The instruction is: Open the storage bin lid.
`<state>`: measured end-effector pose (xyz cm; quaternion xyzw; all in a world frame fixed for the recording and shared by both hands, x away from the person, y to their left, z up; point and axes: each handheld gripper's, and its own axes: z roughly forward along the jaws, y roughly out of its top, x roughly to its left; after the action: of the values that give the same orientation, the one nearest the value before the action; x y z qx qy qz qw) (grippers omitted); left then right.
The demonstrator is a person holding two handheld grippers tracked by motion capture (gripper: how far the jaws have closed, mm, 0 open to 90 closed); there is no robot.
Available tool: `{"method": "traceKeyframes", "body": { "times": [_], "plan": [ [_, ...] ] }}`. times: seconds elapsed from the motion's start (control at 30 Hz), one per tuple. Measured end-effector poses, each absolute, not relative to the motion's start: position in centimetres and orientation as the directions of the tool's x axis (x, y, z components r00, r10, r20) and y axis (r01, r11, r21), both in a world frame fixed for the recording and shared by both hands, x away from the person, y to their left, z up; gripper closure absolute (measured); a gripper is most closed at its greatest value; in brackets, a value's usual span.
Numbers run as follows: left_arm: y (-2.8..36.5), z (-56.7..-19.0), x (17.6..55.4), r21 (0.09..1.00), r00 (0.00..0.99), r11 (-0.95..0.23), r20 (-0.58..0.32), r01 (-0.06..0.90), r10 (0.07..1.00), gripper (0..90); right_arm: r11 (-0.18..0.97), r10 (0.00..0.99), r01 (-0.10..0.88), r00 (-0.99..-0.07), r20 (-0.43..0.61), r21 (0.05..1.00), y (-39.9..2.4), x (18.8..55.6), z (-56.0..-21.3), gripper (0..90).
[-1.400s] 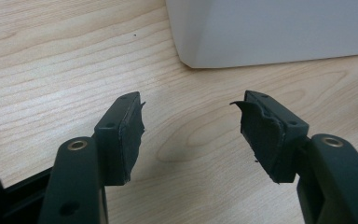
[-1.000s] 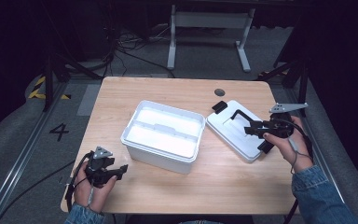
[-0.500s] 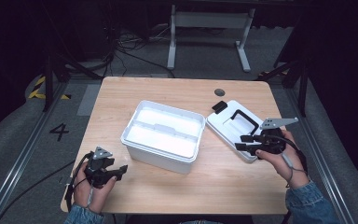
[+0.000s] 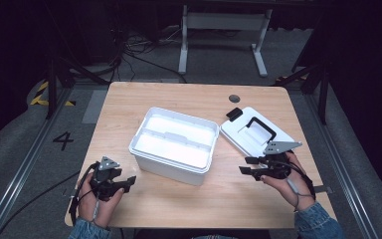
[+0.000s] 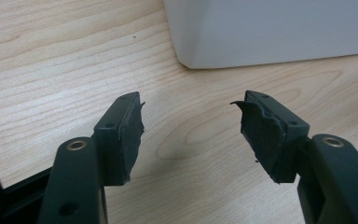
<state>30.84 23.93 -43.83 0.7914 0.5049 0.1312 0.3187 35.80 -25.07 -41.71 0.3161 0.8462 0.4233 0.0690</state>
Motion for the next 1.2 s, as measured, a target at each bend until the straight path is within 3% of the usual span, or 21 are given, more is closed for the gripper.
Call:
{"method": "traceKeyframes", "body": {
  "times": [0.73, 1.2],
  "plan": [
    [23.9, -43.8, 30.9, 0.632, 0.470, -0.305, -0.107, 0.713, 0.876, 39.5, 0.479, 0.587, 0.426, -0.805, 0.081, 0.767, -23.5, 33.2, -46.6, 52.6],
    [23.8, -43.9, 31.0, 0.637, 0.473, -0.305, -0.108, 0.708, 0.874, 39.3, 0.499, 0.584, 0.410, -0.810, 0.053, 0.763, -22.6, 32.7, -47.8, 52.2]
  ]
}}
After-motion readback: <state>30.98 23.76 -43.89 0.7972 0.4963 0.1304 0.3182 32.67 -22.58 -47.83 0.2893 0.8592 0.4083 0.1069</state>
